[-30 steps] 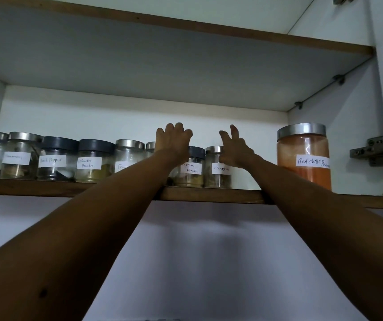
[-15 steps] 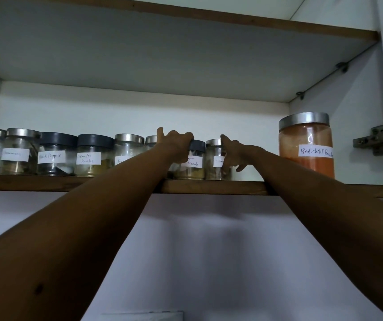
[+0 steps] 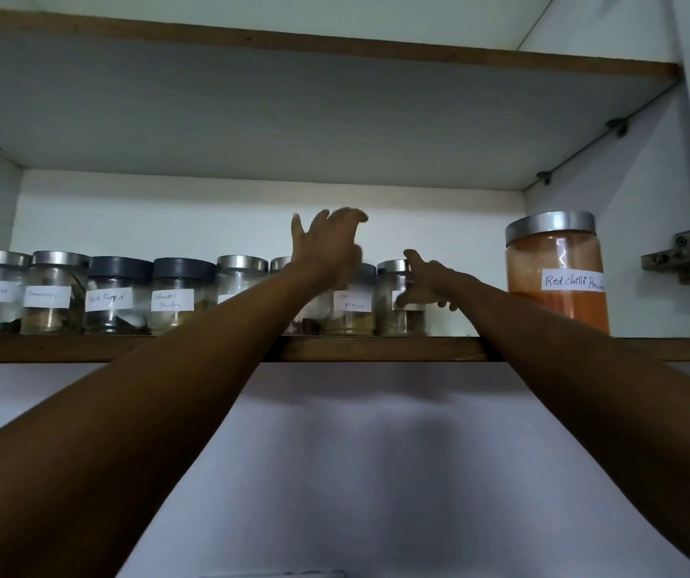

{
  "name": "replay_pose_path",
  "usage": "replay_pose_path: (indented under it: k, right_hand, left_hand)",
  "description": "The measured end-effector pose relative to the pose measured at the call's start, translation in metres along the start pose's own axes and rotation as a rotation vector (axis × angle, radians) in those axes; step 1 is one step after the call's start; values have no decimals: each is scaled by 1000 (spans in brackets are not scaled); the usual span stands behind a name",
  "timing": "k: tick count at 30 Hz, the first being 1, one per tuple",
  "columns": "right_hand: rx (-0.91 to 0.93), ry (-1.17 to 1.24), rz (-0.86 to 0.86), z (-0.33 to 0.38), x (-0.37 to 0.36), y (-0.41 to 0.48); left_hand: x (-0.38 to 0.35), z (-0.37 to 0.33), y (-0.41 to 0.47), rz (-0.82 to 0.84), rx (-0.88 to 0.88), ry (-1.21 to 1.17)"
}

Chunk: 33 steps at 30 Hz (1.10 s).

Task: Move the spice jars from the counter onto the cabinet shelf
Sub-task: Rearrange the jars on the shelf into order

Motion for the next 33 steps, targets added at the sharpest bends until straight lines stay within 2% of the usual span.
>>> replay_pose_path:
  k: [2,6,8,14,18,23,27,30,33]
  right_hand:
    - [-31,-14,-101,-2,11,0]
    - [-1,-42,-317,7,35,-12]
    - [36,-59,-355,13,41,-20]
    - [95,-135,-411,24,48,-29]
    - [110,-124,-376,34,45,-34]
    - [173,-125,-523,59,70,-59]
    - [318,-221,-661,76,94,-101]
    - [401,-317,-750,70,111,-129]
    - [396,-376,-821,49,127,-148]
  left_hand:
    - [26,-24,-12,-81,-33,-105]
    - [28,-69,-59,70,-112,-115]
    - [22,-76,-79,104,-103,-83]
    - [11,-83,-96,28,-120,174]
    - [7,-84,-96,84,-125,279]
    - [5,-78,-96,132,-69,230]
    - [-2,-75,-97,250,-13,171]
    - [-8,-72,-97,327,18,119]
    - [-12,-69,-97,378,35,98]
Point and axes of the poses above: each hand's wrist, its own y-axis towards the middle knuckle, its own x-axis out of the back of the hand, z = x × y, the point moved 10 cm from there along y, towards the middle knuckle, and after that the axes turned 5 degrees about -x, right-handed, at the moved point
